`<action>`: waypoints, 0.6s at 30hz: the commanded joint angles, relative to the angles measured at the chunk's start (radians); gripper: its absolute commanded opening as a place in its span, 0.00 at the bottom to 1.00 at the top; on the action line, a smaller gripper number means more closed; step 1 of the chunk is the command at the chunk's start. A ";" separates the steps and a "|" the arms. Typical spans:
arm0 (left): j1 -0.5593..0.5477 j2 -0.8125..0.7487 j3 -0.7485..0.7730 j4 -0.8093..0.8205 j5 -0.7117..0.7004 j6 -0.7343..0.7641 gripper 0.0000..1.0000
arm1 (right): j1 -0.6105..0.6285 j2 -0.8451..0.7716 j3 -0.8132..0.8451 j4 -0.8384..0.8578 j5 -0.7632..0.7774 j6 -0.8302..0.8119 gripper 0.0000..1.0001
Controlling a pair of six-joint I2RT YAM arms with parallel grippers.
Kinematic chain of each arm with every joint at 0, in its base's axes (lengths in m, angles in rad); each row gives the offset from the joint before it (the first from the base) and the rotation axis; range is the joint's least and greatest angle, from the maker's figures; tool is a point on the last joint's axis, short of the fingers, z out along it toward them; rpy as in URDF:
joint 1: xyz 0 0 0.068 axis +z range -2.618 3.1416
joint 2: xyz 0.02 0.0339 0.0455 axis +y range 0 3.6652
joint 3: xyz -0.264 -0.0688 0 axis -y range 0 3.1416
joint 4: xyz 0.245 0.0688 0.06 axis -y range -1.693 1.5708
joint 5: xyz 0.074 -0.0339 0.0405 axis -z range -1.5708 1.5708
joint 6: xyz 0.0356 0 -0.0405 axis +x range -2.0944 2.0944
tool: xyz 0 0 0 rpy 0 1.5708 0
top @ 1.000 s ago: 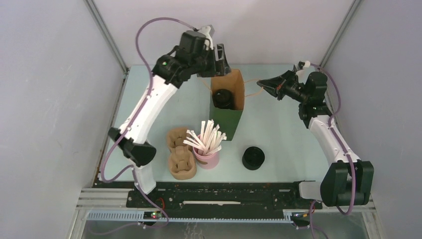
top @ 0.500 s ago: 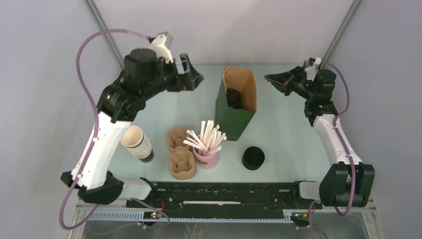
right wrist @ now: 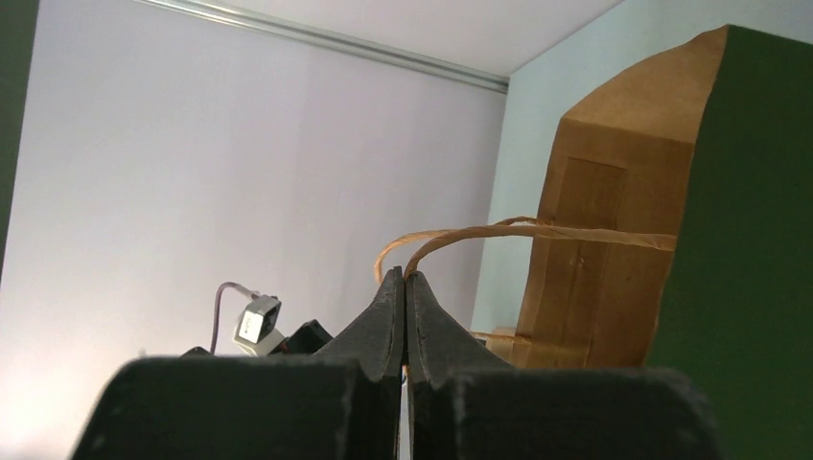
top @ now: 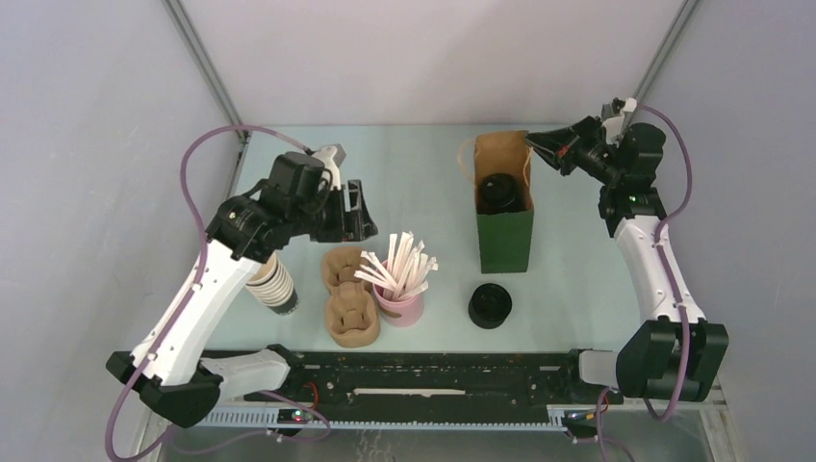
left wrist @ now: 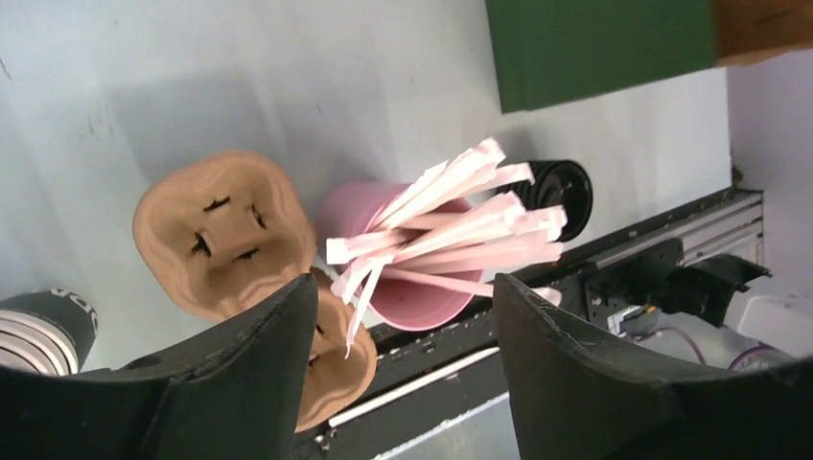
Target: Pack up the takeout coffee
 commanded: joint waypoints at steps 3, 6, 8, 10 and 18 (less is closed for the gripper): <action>-0.001 0.011 -0.062 -0.026 0.071 -0.027 0.69 | -0.038 -0.041 0.033 -0.085 -0.001 -0.076 0.02; -0.011 0.047 -0.060 -0.024 0.073 -0.013 0.68 | -0.054 -0.049 0.033 -0.115 -0.004 -0.099 0.04; -0.017 0.076 -0.057 -0.023 0.069 -0.006 0.65 | -0.061 -0.052 0.033 -0.149 -0.004 -0.110 0.04; -0.027 0.101 -0.051 -0.023 0.058 -0.004 0.62 | -0.064 -0.056 0.034 -0.168 -0.002 -0.116 0.06; -0.093 0.176 -0.039 -0.072 -0.012 0.005 0.52 | -0.077 -0.075 0.033 -0.233 0.024 -0.137 0.20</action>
